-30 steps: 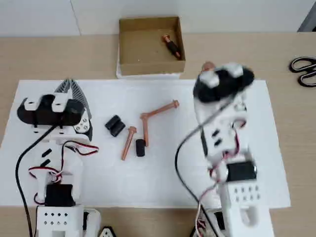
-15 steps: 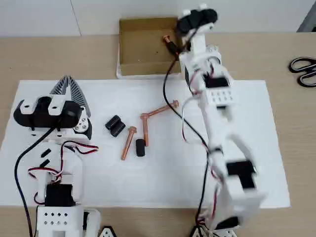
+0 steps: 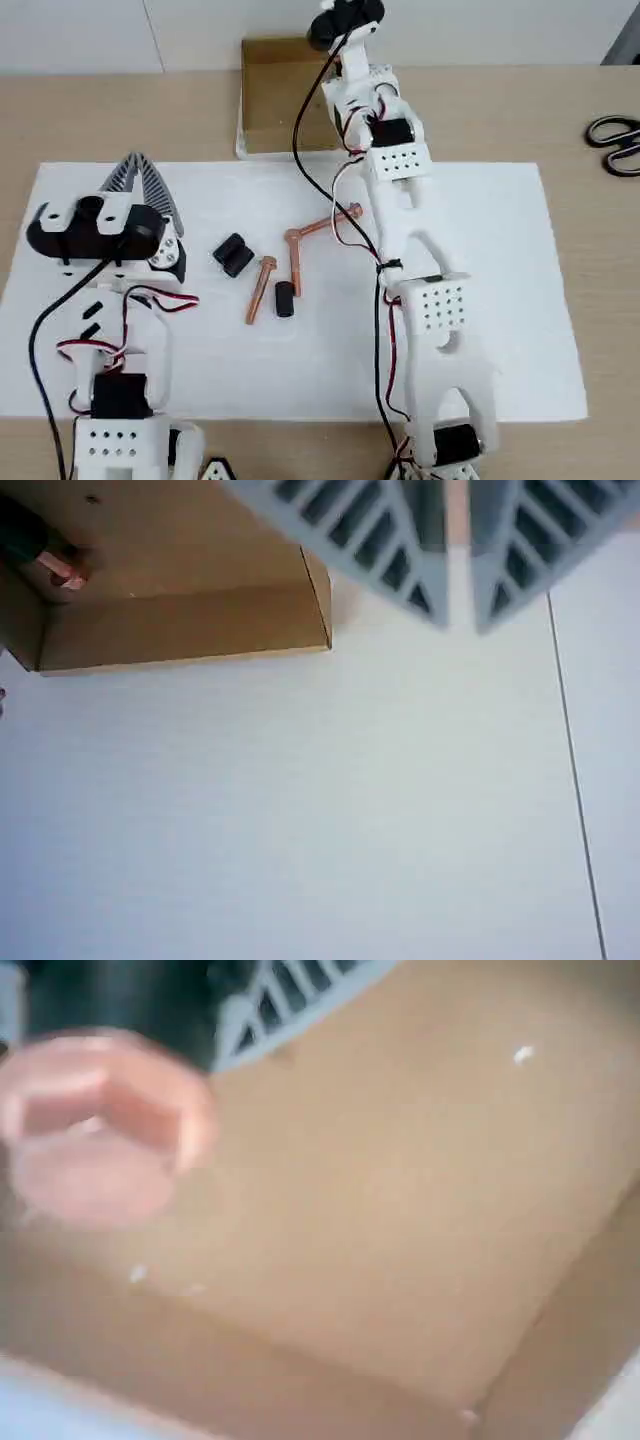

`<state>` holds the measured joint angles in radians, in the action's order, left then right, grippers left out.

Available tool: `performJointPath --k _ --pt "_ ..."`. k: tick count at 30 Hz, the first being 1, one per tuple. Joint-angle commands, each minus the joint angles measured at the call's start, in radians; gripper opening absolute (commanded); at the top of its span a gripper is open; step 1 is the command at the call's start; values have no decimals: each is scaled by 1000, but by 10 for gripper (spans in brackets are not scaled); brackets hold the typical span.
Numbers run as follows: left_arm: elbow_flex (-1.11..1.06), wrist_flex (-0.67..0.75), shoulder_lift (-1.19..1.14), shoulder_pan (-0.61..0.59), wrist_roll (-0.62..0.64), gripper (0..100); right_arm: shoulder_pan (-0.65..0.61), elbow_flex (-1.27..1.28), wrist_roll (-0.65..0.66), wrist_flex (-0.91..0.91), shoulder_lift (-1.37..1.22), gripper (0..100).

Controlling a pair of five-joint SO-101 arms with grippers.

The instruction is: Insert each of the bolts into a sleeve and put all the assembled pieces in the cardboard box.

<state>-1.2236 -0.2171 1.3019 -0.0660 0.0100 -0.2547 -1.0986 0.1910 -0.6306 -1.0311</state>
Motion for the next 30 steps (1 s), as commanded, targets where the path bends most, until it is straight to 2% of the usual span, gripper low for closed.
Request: performJointPath --k 1,6,14,21,30 --pt "-4 21 11 2 8 5 -5 -164 86 2 -73 5" --pt "-16 21 11 2 8 5 -19 -301 172 2 -232 6" --pt "-16 23 11 2 8 5 -67 -477 178 2 -375 11" --pt "-16 23 11 2 8 5 -70 -479 180 -7 -394 185" --pt "-16 25 11 2 8 5 -68 -486 180 -7 -384 191"
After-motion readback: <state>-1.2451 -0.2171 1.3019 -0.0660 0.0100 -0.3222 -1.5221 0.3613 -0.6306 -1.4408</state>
